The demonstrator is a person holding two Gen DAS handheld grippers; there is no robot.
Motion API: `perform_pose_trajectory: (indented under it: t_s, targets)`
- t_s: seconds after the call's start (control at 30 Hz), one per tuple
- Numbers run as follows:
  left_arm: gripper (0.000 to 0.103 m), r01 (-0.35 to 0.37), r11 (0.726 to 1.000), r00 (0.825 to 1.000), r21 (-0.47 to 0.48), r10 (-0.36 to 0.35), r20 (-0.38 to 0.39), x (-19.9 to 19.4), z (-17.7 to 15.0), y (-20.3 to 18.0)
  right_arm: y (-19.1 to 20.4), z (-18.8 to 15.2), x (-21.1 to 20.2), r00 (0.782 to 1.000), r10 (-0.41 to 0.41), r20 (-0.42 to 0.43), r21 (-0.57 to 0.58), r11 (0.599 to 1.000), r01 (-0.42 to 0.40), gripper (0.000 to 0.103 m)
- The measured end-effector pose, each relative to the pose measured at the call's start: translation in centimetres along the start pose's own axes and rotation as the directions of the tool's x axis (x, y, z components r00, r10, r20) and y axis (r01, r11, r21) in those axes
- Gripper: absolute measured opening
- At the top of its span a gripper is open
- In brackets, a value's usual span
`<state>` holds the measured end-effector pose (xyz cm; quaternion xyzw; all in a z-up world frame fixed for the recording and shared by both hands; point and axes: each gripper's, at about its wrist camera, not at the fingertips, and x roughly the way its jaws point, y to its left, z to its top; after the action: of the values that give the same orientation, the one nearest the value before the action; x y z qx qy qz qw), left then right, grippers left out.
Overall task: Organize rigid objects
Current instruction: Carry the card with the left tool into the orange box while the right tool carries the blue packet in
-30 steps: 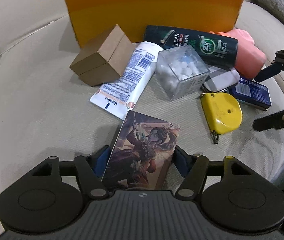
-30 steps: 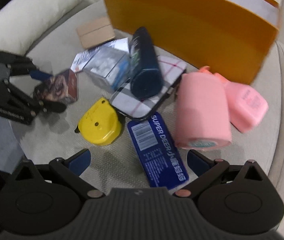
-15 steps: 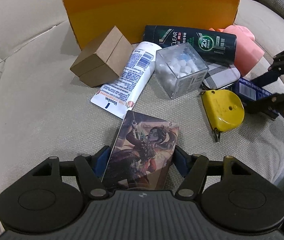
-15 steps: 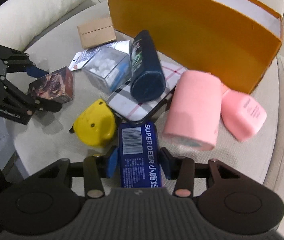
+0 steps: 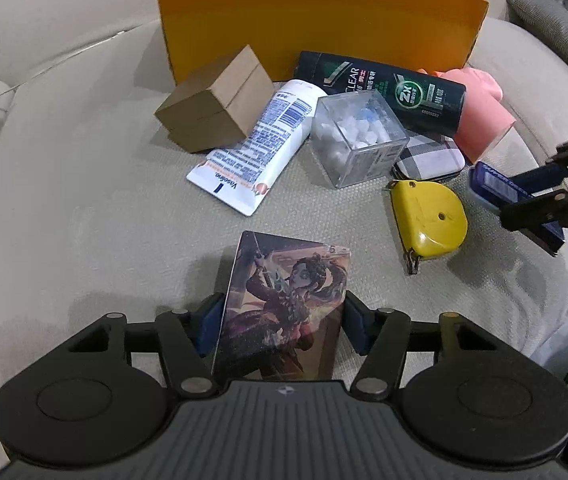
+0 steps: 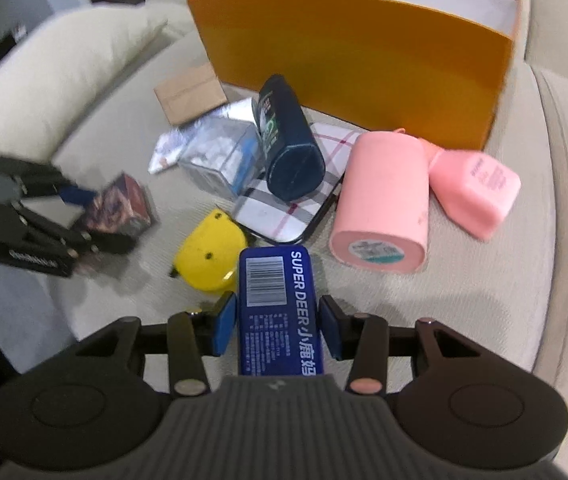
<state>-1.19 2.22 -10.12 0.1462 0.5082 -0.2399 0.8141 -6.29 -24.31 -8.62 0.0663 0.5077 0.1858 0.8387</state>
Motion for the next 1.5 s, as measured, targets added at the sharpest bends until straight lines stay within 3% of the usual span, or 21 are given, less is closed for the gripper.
perform_pose_trajectory:
  t_s: [0.13,0.33,0.47,0.6,0.7,0.83,0.9,1.0,1.1,1.2,1.33,1.5]
  targets:
    - [0.069,-0.027,1.0,0.999,-0.006,0.027,0.017,-0.4,0.4,0.1,0.0,-0.2,0.2,0.999,-0.053,-0.003,-0.012,0.999,0.053,0.047]
    - [0.069,-0.008,0.999,0.997,-0.04,0.011,0.08,-3.1,1.3,0.2,0.1,0.3,-1.8,0.996,0.053,0.076,0.068,0.996,-0.058,0.047]
    - [0.069,0.019,0.997,0.986,-0.076,-0.007,0.165,-6.1,3.2,-0.2,1.0,2.2,-4.9,0.976,0.096,0.194,0.097,0.988,-0.116,0.047]
    - [0.069,0.044,0.995,0.954,-0.086,-0.017,0.3,-10.3,7.6,-0.7,2.1,6.2,-8.9,0.936,0.061,0.345,0.109,0.989,-0.104,0.047]
    - [0.069,0.016,0.995,0.922,-0.1,0.024,0.387,-12.1,12.8,-0.9,2.3,10.8,-10.8,0.902,-0.026,0.431,0.115,0.993,-0.027,0.047]
    - [0.069,-0.002,0.991,0.901,-0.133,0.059,0.429,-10.9,19.8,-0.5,0.2,16.4,-10.0,0.882,-0.159,0.443,0.205,0.976,0.073,0.047]
    - [0.069,-0.012,0.988,0.906,-0.157,0.077,0.417,-8.9,22.5,-0.3,-1.4,18.3,-8.0,0.887,-0.204,0.415,0.265,0.959,0.096,0.047]
    - [0.069,-0.006,0.982,0.929,-0.19,0.076,0.363,-4.9,25.1,0.2,-3.8,19.4,-4.8,0.906,-0.236,0.352,0.314,0.941,0.124,0.047]
    - [0.069,-0.02,0.984,0.954,-0.179,0.072,0.291,-1.0,26.3,-0.4,-5.1,20.3,-1.8,0.925,-0.261,0.274,0.326,0.931,0.166,0.047]
    - [0.069,-0.043,0.985,0.969,-0.169,0.082,0.234,1.7,27.0,-0.6,-5.7,20.2,0.3,0.939,-0.275,0.206,0.322,0.925,0.2,0.047]
    - [0.069,-0.061,0.985,0.985,-0.164,0.085,0.148,5.2,27.9,-1.1,-7.0,20.5,2.8,0.943,-0.307,0.127,0.325,0.911,0.253,0.047]
    - [0.069,-0.114,0.983,0.991,-0.146,0.122,0.049,7.5,27.8,-1.2,-7.6,21.0,4.8,0.943,-0.327,0.062,0.3,0.907,0.295,0.047]
